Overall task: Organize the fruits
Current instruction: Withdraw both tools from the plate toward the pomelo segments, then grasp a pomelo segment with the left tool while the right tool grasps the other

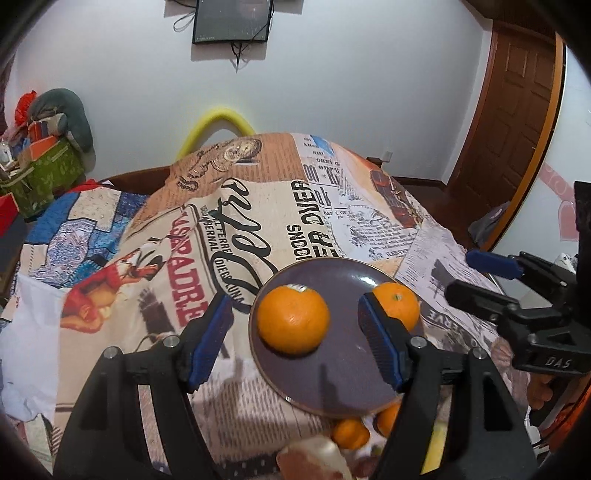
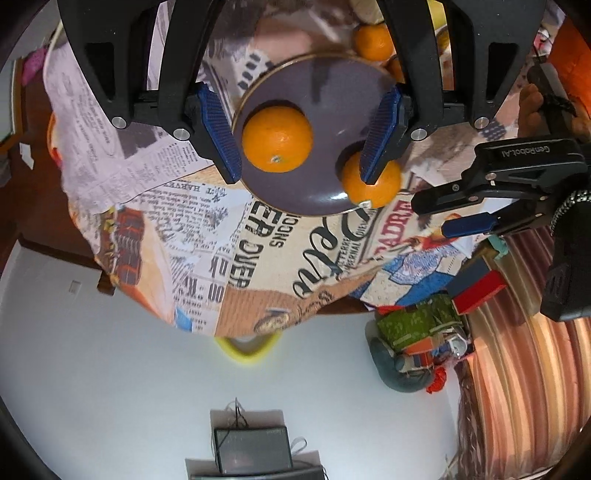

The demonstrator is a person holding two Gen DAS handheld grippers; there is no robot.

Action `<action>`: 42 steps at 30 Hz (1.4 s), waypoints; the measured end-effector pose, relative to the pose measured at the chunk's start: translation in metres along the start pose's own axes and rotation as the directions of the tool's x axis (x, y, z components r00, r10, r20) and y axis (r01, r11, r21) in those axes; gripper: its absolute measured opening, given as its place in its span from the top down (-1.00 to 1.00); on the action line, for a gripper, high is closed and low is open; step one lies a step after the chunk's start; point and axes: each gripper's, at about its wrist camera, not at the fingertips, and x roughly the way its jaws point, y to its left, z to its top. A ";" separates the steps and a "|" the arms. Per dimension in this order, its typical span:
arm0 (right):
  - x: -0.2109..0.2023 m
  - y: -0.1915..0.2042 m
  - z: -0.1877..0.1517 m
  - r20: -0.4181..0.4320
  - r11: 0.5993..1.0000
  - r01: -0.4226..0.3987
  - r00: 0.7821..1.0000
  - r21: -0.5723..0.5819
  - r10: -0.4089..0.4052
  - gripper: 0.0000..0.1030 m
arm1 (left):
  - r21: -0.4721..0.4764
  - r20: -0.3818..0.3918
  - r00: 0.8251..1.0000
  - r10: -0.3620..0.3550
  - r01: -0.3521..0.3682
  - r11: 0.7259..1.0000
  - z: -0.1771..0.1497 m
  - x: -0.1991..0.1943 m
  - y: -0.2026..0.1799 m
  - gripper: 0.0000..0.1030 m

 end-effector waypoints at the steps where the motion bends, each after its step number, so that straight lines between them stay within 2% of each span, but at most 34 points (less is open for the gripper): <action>1: -0.008 0.003 -0.001 0.009 1.000 0.005 1.000 -0.006 -0.005 -0.29 | 0.003 0.005 1.000 0.006 -0.006 1.000 -0.002 -0.007 -0.001 -0.37; 12: -0.069 0.027 -0.025 0.061 0.999 0.027 0.998 -0.019 -0.026 -0.32 | 0.004 0.022 1.000 0.004 -0.004 1.000 -0.040 -0.078 -0.010 -0.38; 21: -0.092 0.041 -0.063 0.035 0.998 0.055 0.998 -0.015 -0.054 -0.34 | 0.009 -0.029 1.000 0.006 -0.006 1.000 -0.081 -0.100 -0.017 -0.39; 28: -0.090 0.049 -0.102 -0.038 0.999 0.033 0.999 0.014 -0.032 -0.34 | 0.013 -0.108 0.994 0.005 -0.004 1.000 -0.115 -0.088 -0.018 -0.39; 36: -0.062 0.038 -0.140 -0.164 0.998 0.038 0.986 0.055 -0.028 -0.34 | -0.017 -0.245 0.969 -0.039 0.036 0.999 -0.153 -0.054 -0.015 -0.39; 42: -0.044 0.033 -0.155 -0.223 0.995 0.042 0.975 0.085 -0.022 -0.34 | -0.018 -0.279 0.960 -0.033 0.029 0.999 -0.164 -0.037 -0.018 -0.39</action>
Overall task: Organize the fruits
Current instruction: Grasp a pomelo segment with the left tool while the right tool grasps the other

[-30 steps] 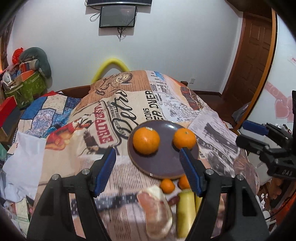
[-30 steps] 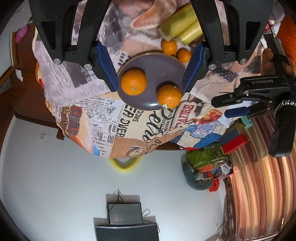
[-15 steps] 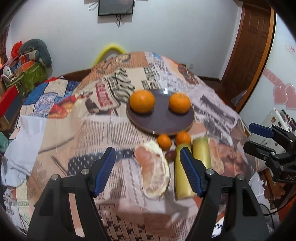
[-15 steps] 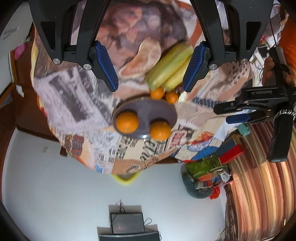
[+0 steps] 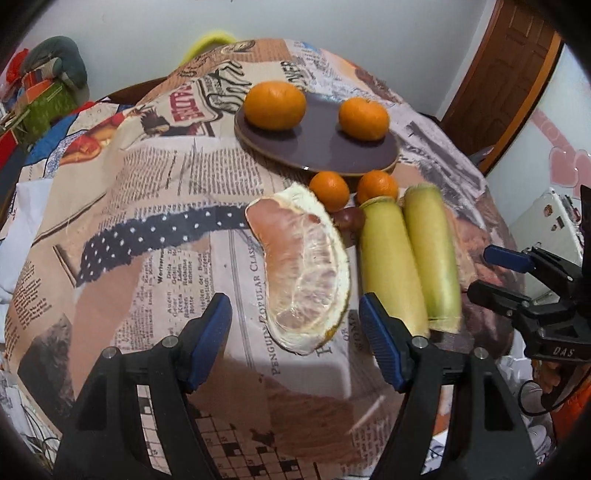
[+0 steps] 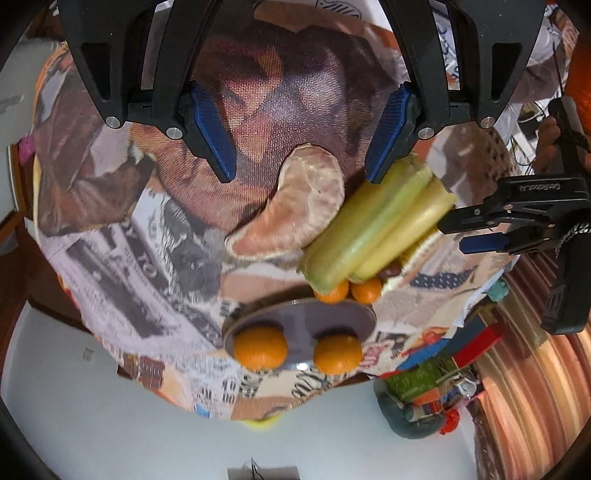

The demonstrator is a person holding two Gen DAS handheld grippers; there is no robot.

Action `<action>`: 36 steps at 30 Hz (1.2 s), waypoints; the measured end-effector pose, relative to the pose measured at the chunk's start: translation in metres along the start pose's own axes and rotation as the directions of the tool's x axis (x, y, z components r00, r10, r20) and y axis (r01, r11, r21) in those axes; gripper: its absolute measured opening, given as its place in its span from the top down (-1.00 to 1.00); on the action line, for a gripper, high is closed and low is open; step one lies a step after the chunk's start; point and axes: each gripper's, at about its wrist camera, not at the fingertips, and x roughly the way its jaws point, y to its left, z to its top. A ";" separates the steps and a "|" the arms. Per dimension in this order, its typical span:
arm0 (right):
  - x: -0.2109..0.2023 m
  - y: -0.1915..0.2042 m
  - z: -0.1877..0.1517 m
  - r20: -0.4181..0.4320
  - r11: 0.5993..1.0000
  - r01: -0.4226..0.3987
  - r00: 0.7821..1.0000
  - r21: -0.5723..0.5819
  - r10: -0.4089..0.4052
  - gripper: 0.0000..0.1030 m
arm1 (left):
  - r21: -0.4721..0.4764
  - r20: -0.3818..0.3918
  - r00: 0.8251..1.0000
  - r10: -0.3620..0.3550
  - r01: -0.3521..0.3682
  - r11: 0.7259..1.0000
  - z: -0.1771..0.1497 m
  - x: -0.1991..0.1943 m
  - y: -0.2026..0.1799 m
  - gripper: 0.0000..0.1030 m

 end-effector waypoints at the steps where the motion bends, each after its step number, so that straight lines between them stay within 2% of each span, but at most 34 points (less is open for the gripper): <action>1: 0.004 0.000 -0.002 -0.011 1.000 -0.003 1.000 0.003 0.003 -0.34 | 0.000 0.004 1.000 0.009 -0.009 1.000 0.000 0.002 0.000 -0.39; 8: 0.006 -0.001 -0.005 -0.004 0.999 0.041 0.999 -0.033 -0.041 -0.34 | 0.006 0.033 0.999 0.025 -0.025 1.000 -0.002 0.001 0.007 -0.40; 10: 0.003 -0.010 -0.005 -0.004 1.000 0.027 1.000 -0.011 -0.027 -0.34 | -0.015 0.039 0.998 0.043 -0.043 0.999 -0.003 -0.002 0.017 -0.40; 14: -0.004 -0.029 -0.007 0.002 0.998 0.060 0.998 0.029 -0.060 -0.34 | -0.052 0.041 0.997 0.069 -0.067 0.996 -0.003 -0.007 0.034 -0.40; 18: -0.006 -0.039 -0.008 -0.010 0.997 0.037 0.999 0.065 -0.037 -0.34 | -0.019 0.033 0.996 0.078 -0.078 0.997 0.000 -0.006 0.031 -0.40; 32: 0.013 -0.027 0.013 -0.003 1.000 0.002 1.000 0.015 -0.002 -0.35 | 0.085 0.035 0.995 0.094 -0.096 0.992 0.029 0.026 0.011 -0.40; 36: 0.020 -0.021 0.017 0.003 1.000 0.012 1.000 -0.022 -0.012 -0.22 | 0.090 0.056 0.994 0.093 -0.098 0.991 0.035 0.032 0.010 -0.38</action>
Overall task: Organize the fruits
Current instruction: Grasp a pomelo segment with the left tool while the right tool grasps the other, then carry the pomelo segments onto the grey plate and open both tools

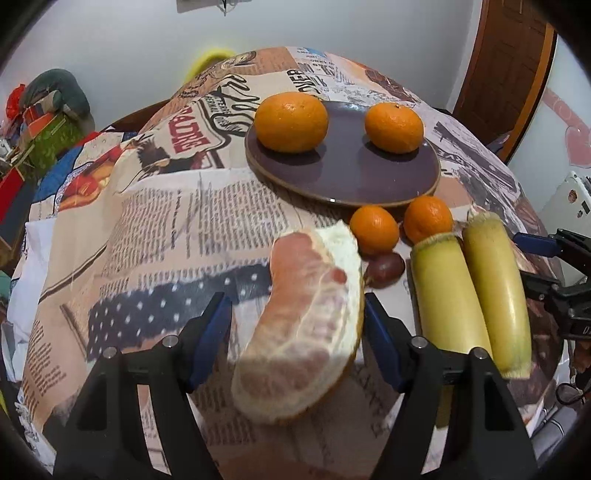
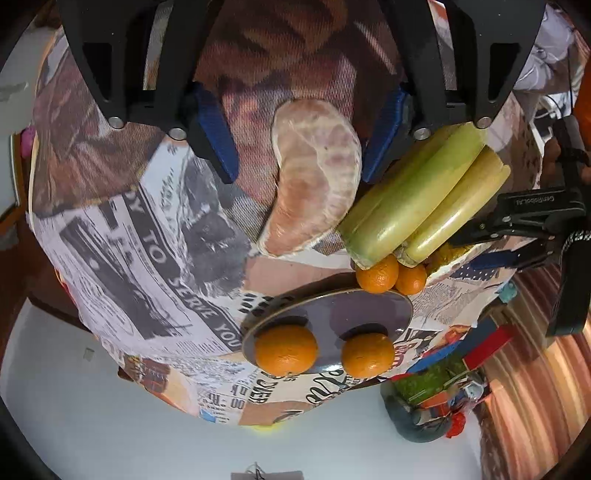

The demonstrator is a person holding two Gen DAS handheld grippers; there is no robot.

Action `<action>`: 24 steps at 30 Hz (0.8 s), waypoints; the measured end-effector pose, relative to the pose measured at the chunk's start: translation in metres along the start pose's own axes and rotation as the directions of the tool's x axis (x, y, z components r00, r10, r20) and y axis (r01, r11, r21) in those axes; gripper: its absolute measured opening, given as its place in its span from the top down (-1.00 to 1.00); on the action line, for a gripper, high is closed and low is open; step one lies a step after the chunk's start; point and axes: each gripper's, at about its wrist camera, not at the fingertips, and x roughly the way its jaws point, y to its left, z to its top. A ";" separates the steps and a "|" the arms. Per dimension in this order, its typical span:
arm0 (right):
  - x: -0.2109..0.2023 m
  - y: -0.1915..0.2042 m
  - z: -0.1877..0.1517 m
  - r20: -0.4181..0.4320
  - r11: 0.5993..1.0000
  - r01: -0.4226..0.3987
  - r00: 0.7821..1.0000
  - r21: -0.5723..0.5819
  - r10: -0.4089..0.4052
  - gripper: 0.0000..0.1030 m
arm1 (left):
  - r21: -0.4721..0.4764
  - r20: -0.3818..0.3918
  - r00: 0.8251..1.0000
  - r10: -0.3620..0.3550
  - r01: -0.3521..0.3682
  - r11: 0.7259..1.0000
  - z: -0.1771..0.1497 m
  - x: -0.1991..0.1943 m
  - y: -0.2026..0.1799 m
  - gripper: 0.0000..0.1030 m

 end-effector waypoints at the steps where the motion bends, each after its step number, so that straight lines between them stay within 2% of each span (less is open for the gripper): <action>1: 0.001 0.001 0.001 0.001 1.000 0.001 1.000 -0.007 -0.001 -0.17 | -0.002 0.004 1.000 -0.002 0.002 1.000 0.001 0.001 0.000 -0.37; 3: 0.003 0.002 0.002 0.004 1.000 -0.005 1.000 -0.015 0.005 -0.06 | -0.008 0.010 1.000 -0.001 0.001 1.000 0.003 0.003 0.001 -0.33; 6: 0.003 0.003 0.004 0.016 1.000 0.003 1.000 -0.014 -0.003 0.18 | -0.014 0.019 1.000 0.001 -0.001 1.000 0.005 0.004 0.001 -0.16; 8: 0.003 0.001 0.005 0.018 1.000 -0.002 1.000 -0.004 0.002 0.18 | -0.022 0.020 1.000 -0.011 0.012 1.000 0.007 0.004 0.002 0.02; 18: -0.004 -0.009 0.004 0.025 0.999 -0.019 1.000 0.041 0.018 0.20 | -0.072 0.026 0.999 -0.029 0.030 0.997 0.005 -0.009 0.010 0.04; 24: -0.013 -0.013 0.008 0.045 0.999 -0.005 0.999 0.053 0.003 0.21 | -0.082 0.081 0.996 -0.030 0.037 0.996 0.011 -0.030 0.012 0.04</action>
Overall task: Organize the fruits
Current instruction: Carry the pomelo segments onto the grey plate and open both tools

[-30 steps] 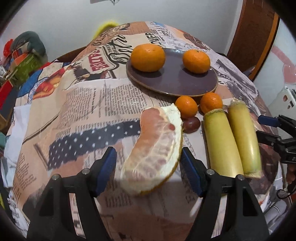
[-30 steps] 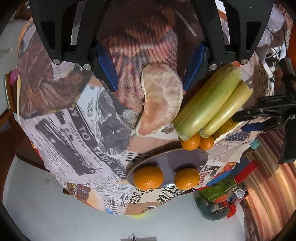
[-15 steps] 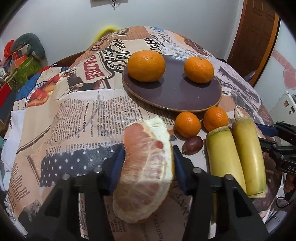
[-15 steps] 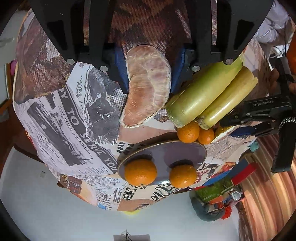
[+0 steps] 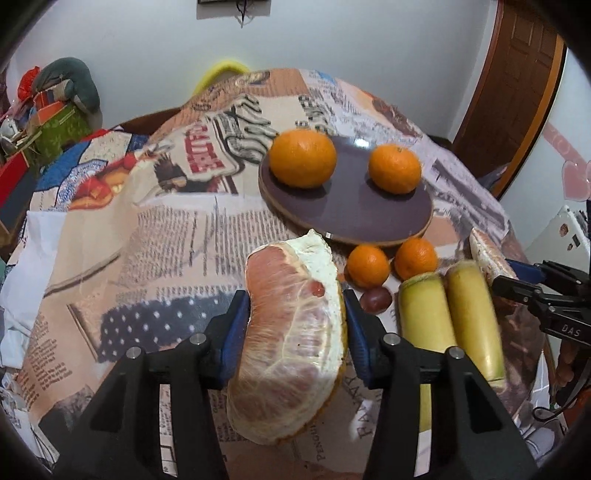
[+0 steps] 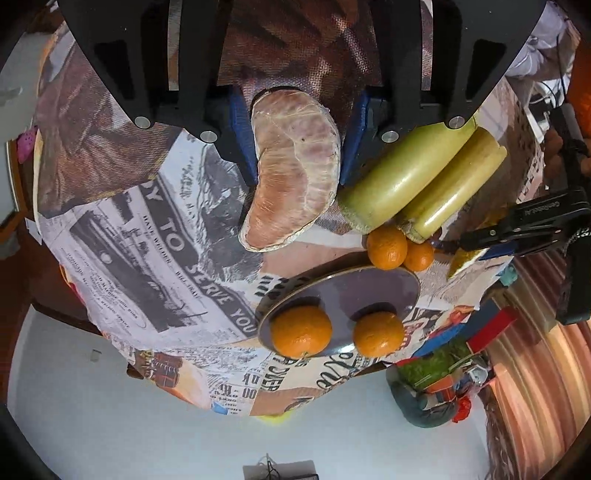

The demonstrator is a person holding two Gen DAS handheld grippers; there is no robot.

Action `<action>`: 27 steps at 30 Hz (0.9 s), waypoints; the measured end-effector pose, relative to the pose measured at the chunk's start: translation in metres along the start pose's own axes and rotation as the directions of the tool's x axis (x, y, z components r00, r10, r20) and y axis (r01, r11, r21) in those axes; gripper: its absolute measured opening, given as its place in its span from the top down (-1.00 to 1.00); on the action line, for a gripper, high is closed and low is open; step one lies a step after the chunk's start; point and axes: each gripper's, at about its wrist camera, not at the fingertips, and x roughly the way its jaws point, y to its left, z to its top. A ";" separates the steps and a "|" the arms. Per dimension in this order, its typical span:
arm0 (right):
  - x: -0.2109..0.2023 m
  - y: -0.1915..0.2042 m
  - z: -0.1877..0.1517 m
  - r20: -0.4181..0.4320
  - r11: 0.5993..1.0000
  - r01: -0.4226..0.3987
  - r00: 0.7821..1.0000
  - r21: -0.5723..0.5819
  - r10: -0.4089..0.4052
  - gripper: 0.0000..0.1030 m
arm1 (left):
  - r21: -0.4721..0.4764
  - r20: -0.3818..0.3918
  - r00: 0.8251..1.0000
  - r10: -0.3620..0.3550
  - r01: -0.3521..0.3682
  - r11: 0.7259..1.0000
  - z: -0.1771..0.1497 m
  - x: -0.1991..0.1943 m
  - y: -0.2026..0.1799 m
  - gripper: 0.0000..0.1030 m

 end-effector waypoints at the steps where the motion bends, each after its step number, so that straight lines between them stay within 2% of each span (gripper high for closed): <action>1: -0.002 -0.001 0.001 0.006 1.000 0.002 1.000 0.002 -0.002 0.21 | -0.001 0.011 1.000 -0.001 0.001 1.000 0.003 -0.003 -0.001 0.04; 12: -0.017 0.005 0.033 0.097 1.000 -0.007 0.995 -0.015 0.009 0.21 | 0.028 0.111 0.993 -0.033 0.030 0.999 0.036 -0.023 -0.015 0.04; 18: -0.015 0.009 0.053 0.137 0.999 -0.022 0.990 -0.031 0.026 0.21 | 0.040 0.142 0.989 -0.049 0.044 0.998 0.057 -0.020 -0.021 0.04; 27: 0.001 0.011 0.078 0.149 0.997 -0.036 0.988 -0.064 0.045 0.21 | 0.031 0.171 0.983 -0.062 0.058 0.998 0.083 -0.006 -0.018 0.04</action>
